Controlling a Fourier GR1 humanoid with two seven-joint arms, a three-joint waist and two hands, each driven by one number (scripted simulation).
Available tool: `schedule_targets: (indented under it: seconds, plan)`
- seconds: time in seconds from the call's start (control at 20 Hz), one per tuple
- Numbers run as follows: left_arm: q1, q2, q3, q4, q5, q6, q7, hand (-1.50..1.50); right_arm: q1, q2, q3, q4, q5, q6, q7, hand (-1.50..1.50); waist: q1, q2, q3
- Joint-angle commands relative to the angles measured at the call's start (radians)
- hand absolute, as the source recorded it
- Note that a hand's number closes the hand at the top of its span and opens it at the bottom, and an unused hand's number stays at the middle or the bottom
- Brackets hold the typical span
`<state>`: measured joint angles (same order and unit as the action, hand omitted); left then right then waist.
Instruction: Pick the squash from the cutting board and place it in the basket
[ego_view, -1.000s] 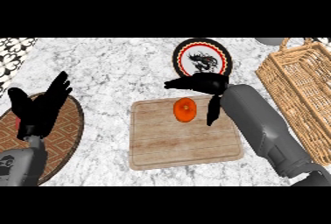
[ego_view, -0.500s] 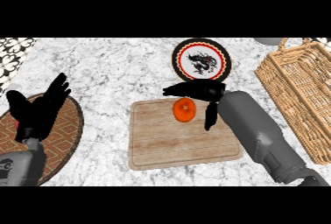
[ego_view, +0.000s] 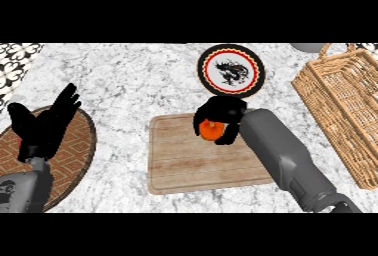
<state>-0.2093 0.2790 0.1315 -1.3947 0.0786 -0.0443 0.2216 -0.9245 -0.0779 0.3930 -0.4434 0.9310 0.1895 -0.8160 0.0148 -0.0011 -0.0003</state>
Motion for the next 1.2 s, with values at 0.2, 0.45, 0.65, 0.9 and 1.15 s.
schedule_targets:
  seconds: [0.2,0.45,0.65,0.9,1.15]
  plan:
    - [0.015,-0.02,0.009,0.032,-0.009,-0.007,-0.041,0.0,0.071,0.054,0.018,0.017,0.081,-0.084,-0.02,1.5,-0.004,0.003,0.0]
    - [0.007,-0.001,0.018,0.007,0.003,-0.016,-0.007,0.0,0.024,0.027,-0.179,0.053,-0.026,-0.066,0.36,1.5,-0.009,0.0,-0.001]
    - [0.018,0.012,0.041,0.013,-0.009,0.011,-0.01,0.0,0.06,-0.036,-0.371,0.085,-0.148,-0.202,0.626,1.5,-0.082,-0.005,-0.003]
    - [0.015,0.014,0.037,0.009,-0.002,-0.003,-0.006,0.0,0.012,0.054,-0.561,0.061,-0.277,-0.483,0.966,1.5,-0.037,0.001,-0.001]
    - [-0.026,0.001,0.006,0.014,0.001,-0.029,-0.005,0.0,-0.123,0.077,-0.609,-0.034,-0.286,-0.896,1.13,1.5,0.032,0.01,-0.002]
